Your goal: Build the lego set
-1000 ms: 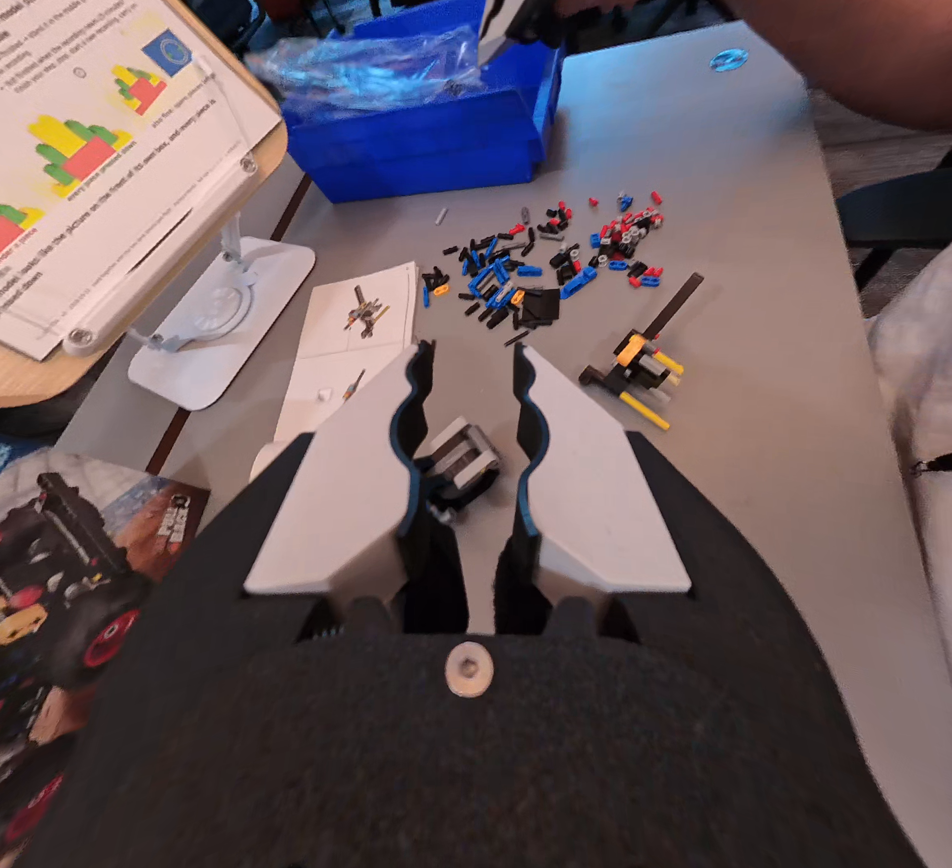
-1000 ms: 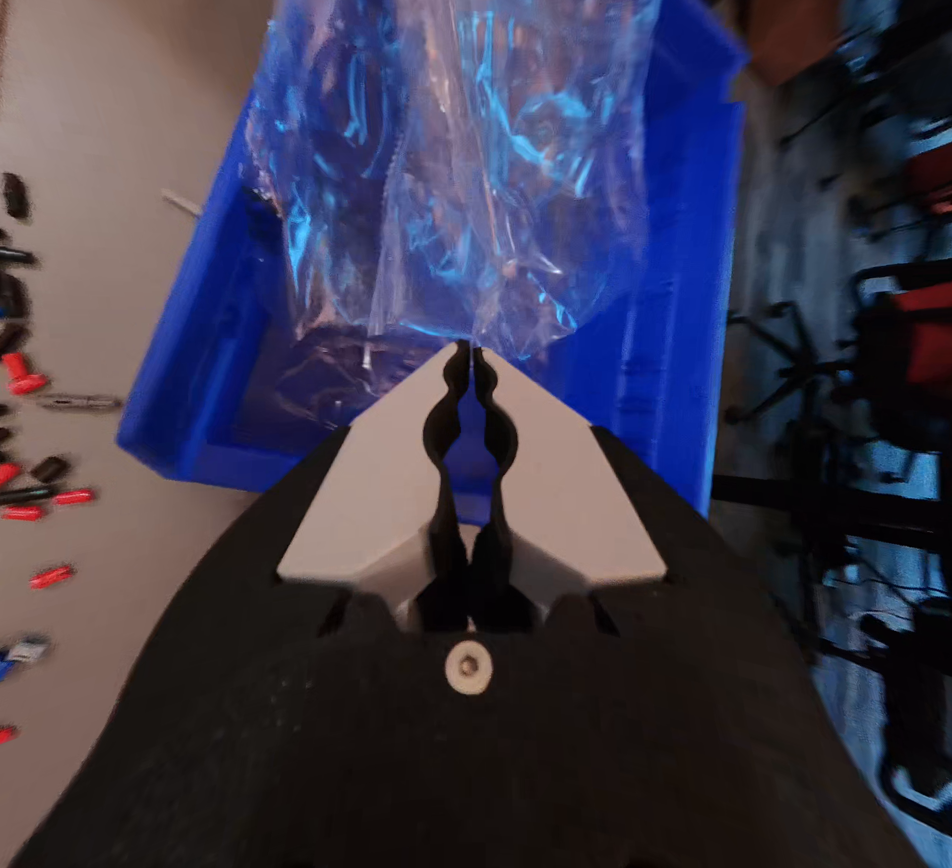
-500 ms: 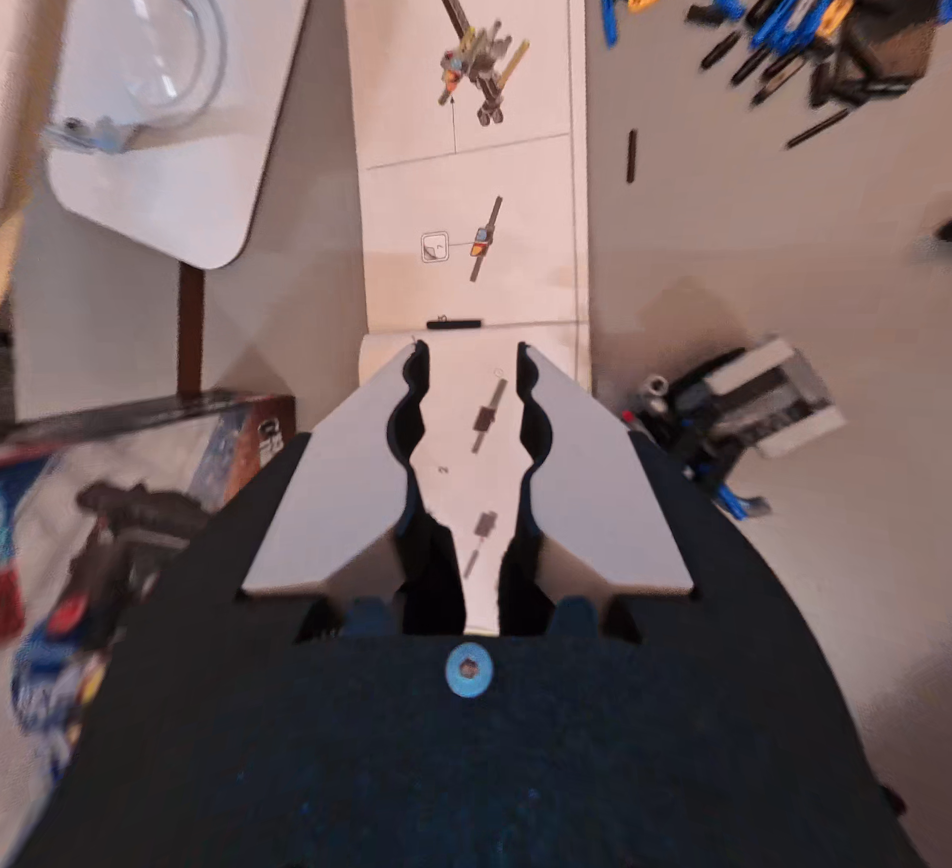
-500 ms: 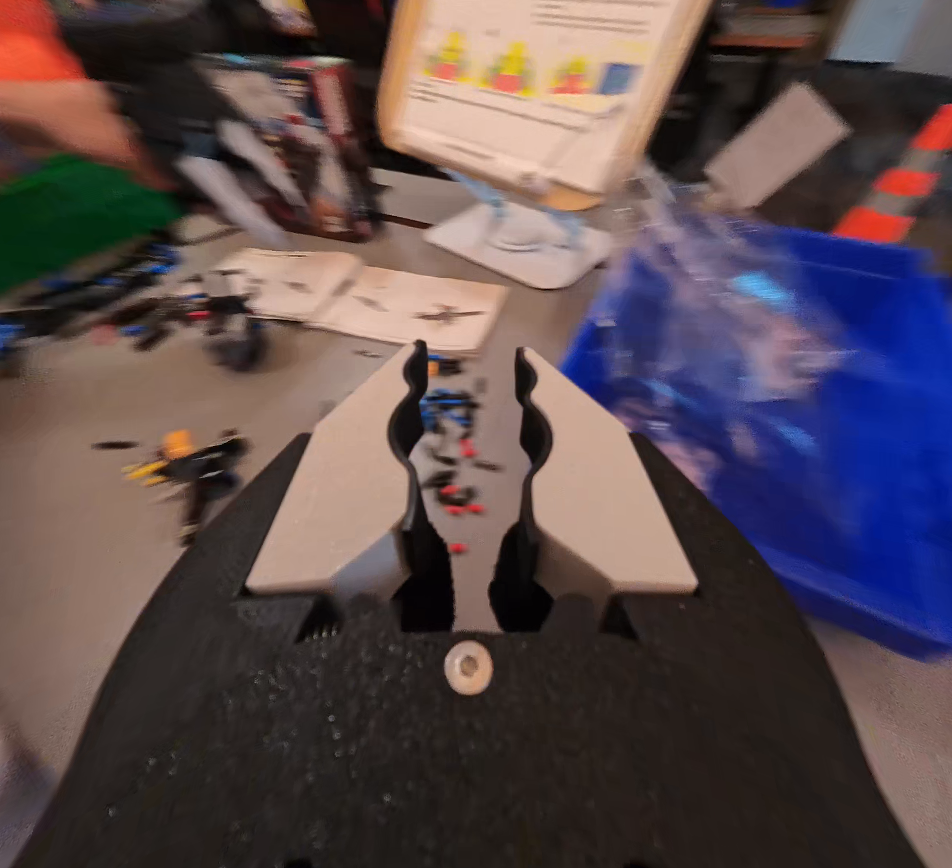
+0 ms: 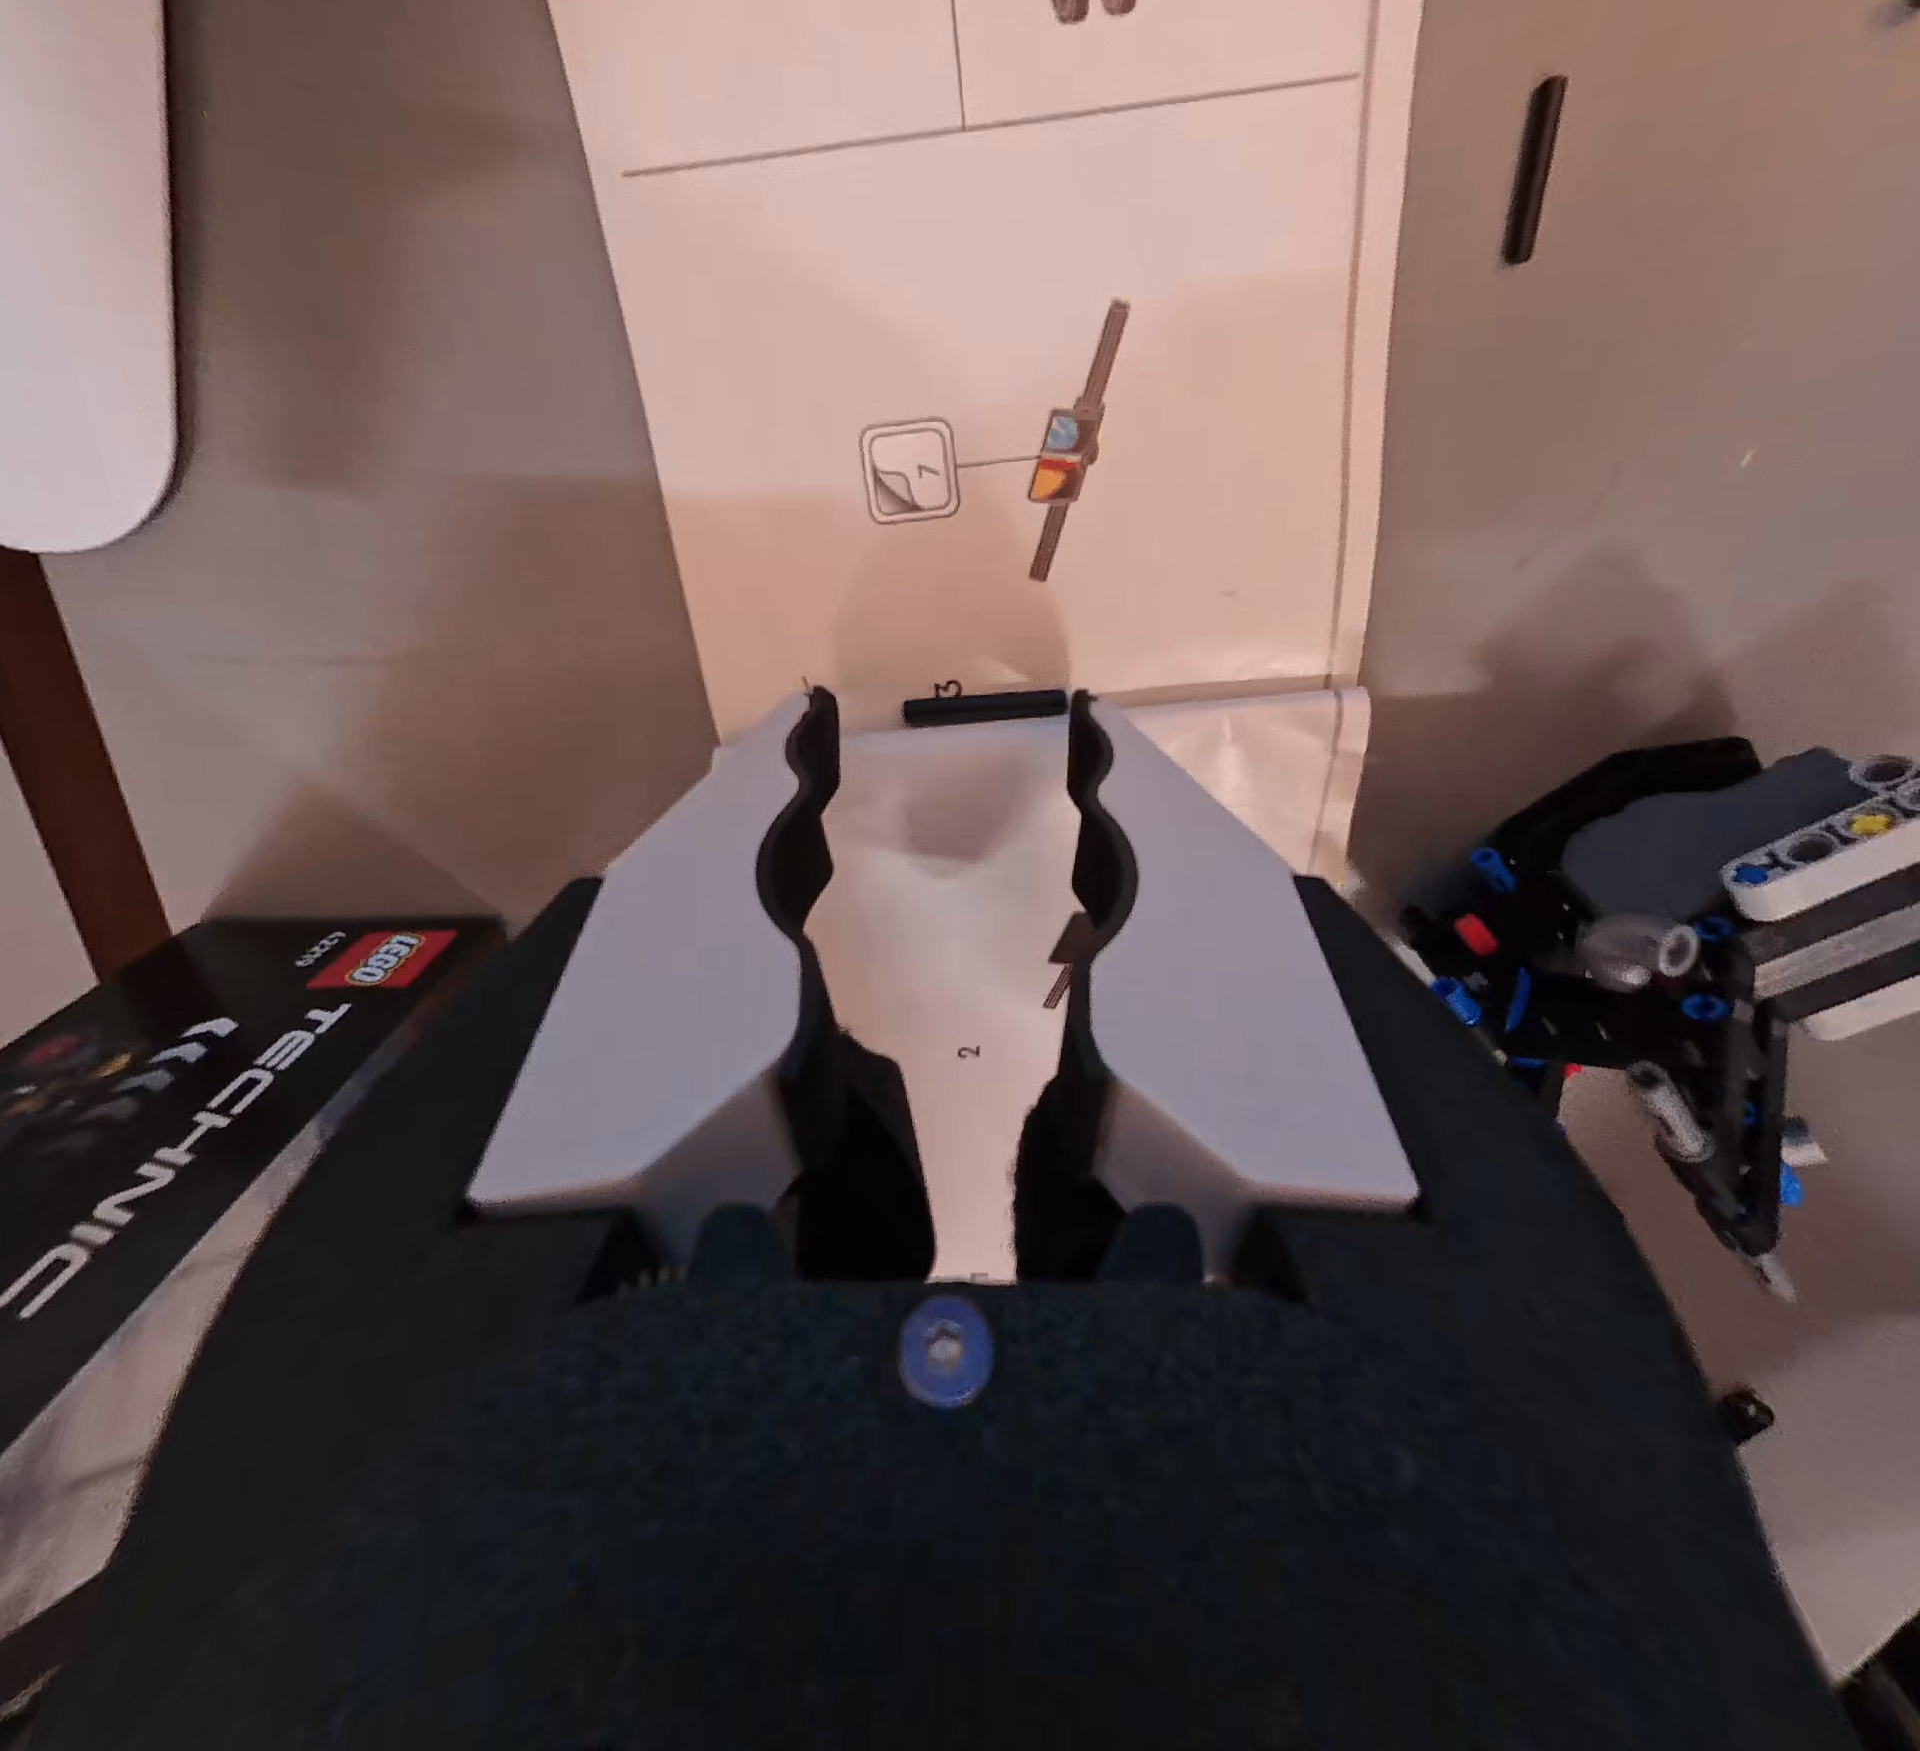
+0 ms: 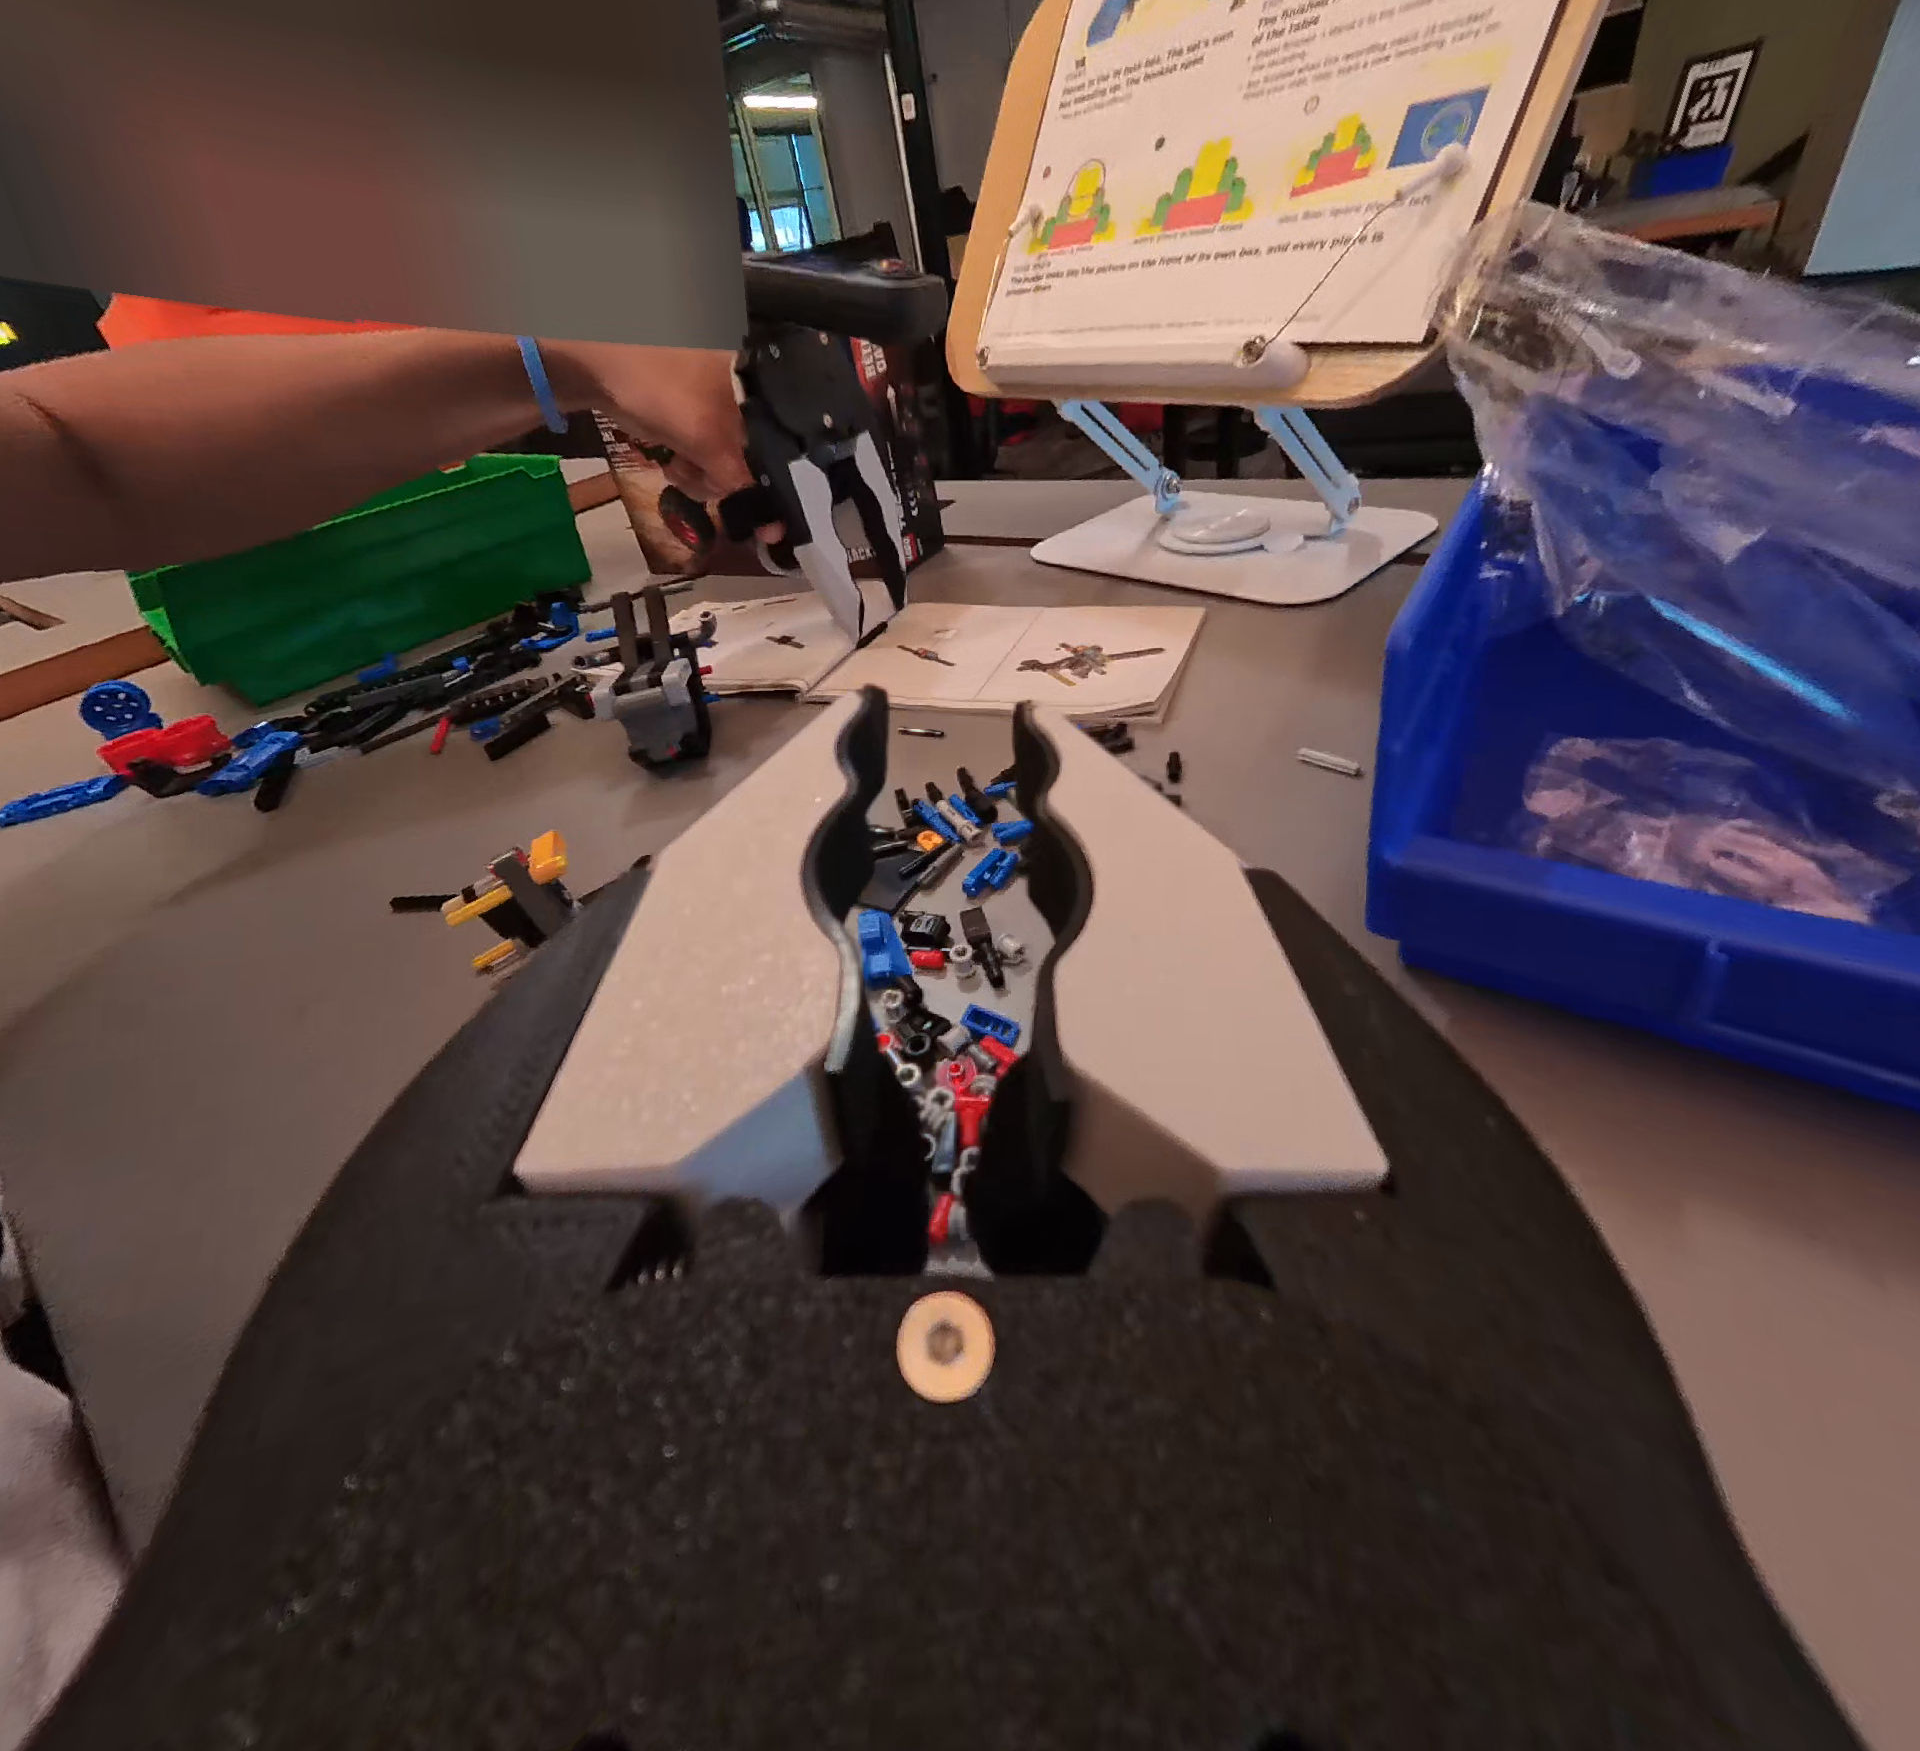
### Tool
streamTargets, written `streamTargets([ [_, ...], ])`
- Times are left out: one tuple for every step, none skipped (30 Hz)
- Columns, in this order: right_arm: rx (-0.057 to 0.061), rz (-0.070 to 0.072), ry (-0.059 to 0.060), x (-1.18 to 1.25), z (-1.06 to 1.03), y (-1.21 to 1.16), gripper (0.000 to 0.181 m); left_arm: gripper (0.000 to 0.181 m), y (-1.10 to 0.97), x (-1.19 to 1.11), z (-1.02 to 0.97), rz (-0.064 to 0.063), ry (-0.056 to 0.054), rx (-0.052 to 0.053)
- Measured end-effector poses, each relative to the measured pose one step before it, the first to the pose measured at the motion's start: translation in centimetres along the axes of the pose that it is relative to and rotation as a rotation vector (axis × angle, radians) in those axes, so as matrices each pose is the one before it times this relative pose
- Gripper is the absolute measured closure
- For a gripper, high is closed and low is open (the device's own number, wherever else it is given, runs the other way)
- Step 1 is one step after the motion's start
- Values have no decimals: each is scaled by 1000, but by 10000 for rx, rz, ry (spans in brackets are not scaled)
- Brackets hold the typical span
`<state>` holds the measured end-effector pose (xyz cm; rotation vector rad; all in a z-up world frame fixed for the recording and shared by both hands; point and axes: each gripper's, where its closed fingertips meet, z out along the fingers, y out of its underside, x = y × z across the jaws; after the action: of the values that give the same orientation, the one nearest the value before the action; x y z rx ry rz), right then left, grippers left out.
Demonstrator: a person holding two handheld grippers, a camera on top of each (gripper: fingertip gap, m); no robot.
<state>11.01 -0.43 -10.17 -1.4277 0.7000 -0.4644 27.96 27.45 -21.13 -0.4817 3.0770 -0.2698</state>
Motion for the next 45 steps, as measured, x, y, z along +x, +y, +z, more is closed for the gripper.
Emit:
streamTargets([
  [-18,-9,-39,107,75,40,158,140,108,-25,128,-70,10,-75],
  [-37,106,-98,71,90,87,158,149,-6,188,52,-86,128,-16],
  [-28,159,-52,155,100,101,158,153,-19,306,57,-5,136,2],
  [-69,133,-70,98,92,142,158,153,15,59,15,16,-35,-17],
  [-32,99,-136,-41,70,60,158,153,5,3,-25,-10,-51,-34],
  [-13,51,-56,2,47,33,158,153,-8,1,-3,-1,-52,-14],
  [-25,-10,1,30,38,50,158,153,-28,-1,-29,44,-72,9],
  [-33,-43,-9,-38,31,68,158,158,-42,-59,-118,44,-128,55],
  [-19,-67,-15,-83,38,39,158,163,-190,-87,-319,-11,-162,189],
  [-13,-100,24,-51,18,28,158,168,-260,-21,-584,-39,-190,296],
  [-31,-114,32,-60,43,67,158,173,-294,125,-853,-44,-185,408],
  [-70,-91,-7,-88,76,130,158,177,-264,299,-967,-56,-140,442],
  [-79,-58,-39,-118,102,134,158,181,-67,264,-929,-53,-179,354],
  [-57,-46,-28,-101,89,90,158,181,158,39,-796,-80,-279,232],
  [-54,-57,-23,-86,91,85,158,181,339,189,-603,-111,-96,134],
  [-61,-37,-42,-97,85,109,158,181,338,467,-357,-113,127,114],
  [-69,-8,-39,-88,85,126,159,181,319,466,-97,-87,156,72],
  [-72,-5,-19,-54,76,139,158,179,290,181,139,-17,3,-1],
  [-56,-3,-11,-27,50,115,159,168,233,-93,322,88,-148,-88],
  [-25,-5,-1,-20,29,45,158,160,191,-103,478,95,-111,-181],
  [-4,-27,13,-17,17,12,159,159,-13,-111,550,-113,-3,-186],
  [-28,-26,23,6,21,42,159,159,-326,-294,548,-380,-20,-86],
  [-35,-24,17,-3,16,63,159,164,-557,-461,514,-513,-68,42],
  [-20,-34,25,-17,1,38,159,167,-283,-97,516,-393,125,-92],
  [-6,-48,22,-28,-16,22,159,166,134,76,526,-238,165,-286],
  [1,-52,19,-40,-33,6,159,166,219,-208,447,-188,-63,-285],
  [-2,-47,17,-45,-34,19,160,165,116,-102,294,-65,-60,-163],
  [1,-39,4,-47,-27,10,160,165,100,316,207,-57,185,-99],
  [-6,-23,-3,-29,0,13,160,166,10,128,163,-142,90,-59],
  [-20,-3,-38,-45,29,44,160,166,-118,-107,160,-150,-49,17],
  [-31,19,-74,-87,54,53,160,167,-65,38,184,-150,65,-22],
  [-37,25,-70,-71,49,59,160,166,113,144,242,-173,165,-150],
  [-27,10,-48,-59,31,51,160,165,-49,85,211,-165,131,-74],
  [-3,-4,-37,-61,0,16,160,165,-156,7,155,-108,66,-17],
  [13,-8,-27,-57,-10,-24,160,165,-44,21,159,-5,27,-92],
  [8,-3,-2,-11,-14,-8,160,167,-76,-68,115,87,-68,-76],
  [-3,5,3,8,-9,14,161,169,-193,-62,44,72,-83,-7],
  [0,9,-14,-19,-7,10,161,172,-110,15,39,40,-29,-46],
  [-4,10,-17,-14,10,13,161,173,27,3,37,138,-73,-111],
  [-15,13,-19,-10,8,26,161,173,-21,55,-17,174,-44,-65],
  [-5,6,-18,-21,3,5,161,175,-97,264,-26,194,67,-3],
  [9,2,-1,9,-9,-13,161,178,-211,372,-98,242,104,79],
  [15,2,-3,-1,-11,-20,161,179,-299,88,-244,181,-109,157],
  [14,1,-5,11,-1,-30,161,179,-261,41,-502,229,-170,162],
  [6,6,-9,-3,2,-10,161,179,-303,313,-856,301,-87,271],
])
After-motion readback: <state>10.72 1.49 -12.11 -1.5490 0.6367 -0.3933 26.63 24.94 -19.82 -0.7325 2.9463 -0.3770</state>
